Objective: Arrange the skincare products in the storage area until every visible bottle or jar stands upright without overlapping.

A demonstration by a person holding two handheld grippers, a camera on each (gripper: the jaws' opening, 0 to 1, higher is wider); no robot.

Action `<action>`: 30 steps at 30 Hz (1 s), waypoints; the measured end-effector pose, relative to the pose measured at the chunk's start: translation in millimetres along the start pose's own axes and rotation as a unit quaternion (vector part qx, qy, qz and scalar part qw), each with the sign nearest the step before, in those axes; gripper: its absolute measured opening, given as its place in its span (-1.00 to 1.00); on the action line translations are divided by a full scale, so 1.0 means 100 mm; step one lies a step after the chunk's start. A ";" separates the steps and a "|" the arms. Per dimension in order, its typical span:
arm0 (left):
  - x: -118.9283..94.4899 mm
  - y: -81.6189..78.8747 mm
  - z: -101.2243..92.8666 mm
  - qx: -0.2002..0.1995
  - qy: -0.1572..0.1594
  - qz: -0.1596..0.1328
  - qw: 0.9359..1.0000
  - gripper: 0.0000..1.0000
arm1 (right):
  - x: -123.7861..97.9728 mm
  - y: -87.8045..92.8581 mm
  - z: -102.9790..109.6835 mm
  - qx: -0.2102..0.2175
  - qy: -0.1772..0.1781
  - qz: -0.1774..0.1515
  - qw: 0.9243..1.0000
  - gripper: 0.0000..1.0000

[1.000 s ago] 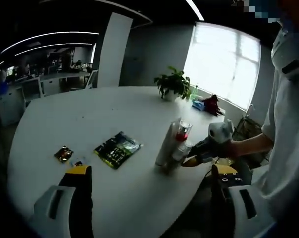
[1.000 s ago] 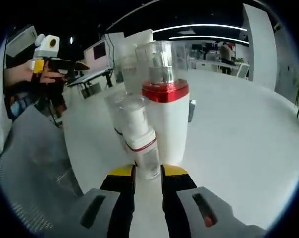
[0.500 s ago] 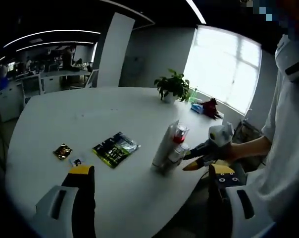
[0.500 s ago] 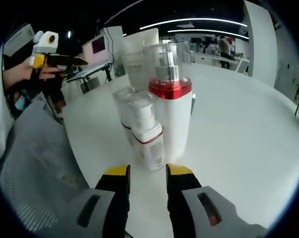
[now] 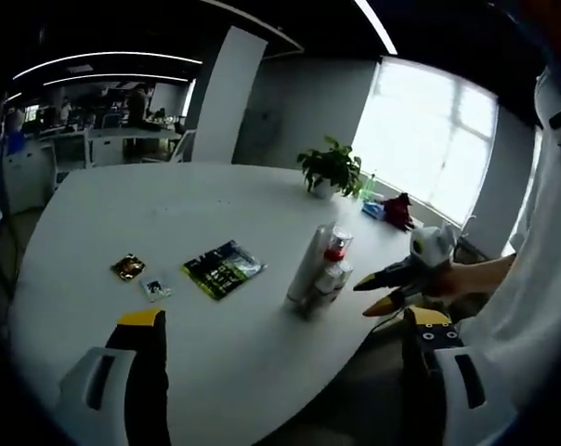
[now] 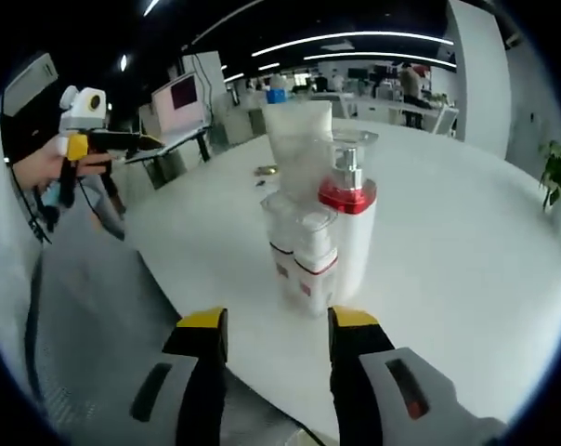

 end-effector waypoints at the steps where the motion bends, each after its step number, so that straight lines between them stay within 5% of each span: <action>1: -0.02 0.02 0.02 -0.007 -0.003 0.000 1.000 0.98 | -0.03 -0.03 0.01 0.008 -0.001 -0.009 1.000 -0.03; 9: -0.24 0.08 0.23 -0.031 -0.014 -0.044 0.998 0.99 | -0.24 -0.22 -0.07 0.026 0.026 -0.038 0.999 0.28; 16: -0.41 0.21 0.25 -0.036 -0.032 -0.028 0.998 0.99 | -0.46 -0.24 -0.15 0.035 0.055 -0.052 0.997 0.49; 30: -0.58 0.51 0.16 -0.041 -0.044 0.020 0.998 0.99 | -0.66 -0.15 0.05 0.041 0.057 -0.075 0.995 0.95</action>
Point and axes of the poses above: the point that each gripper's makers call its tool centre point, and the gripper's own axes: x roughly forward along the fingers, z roughly to its left, y roughly out of its underside, the point moved 2 cm from there along -x, roughly backward along the fingers, and after that the axes turned 2 degrees about z, right-handed, at the moved point
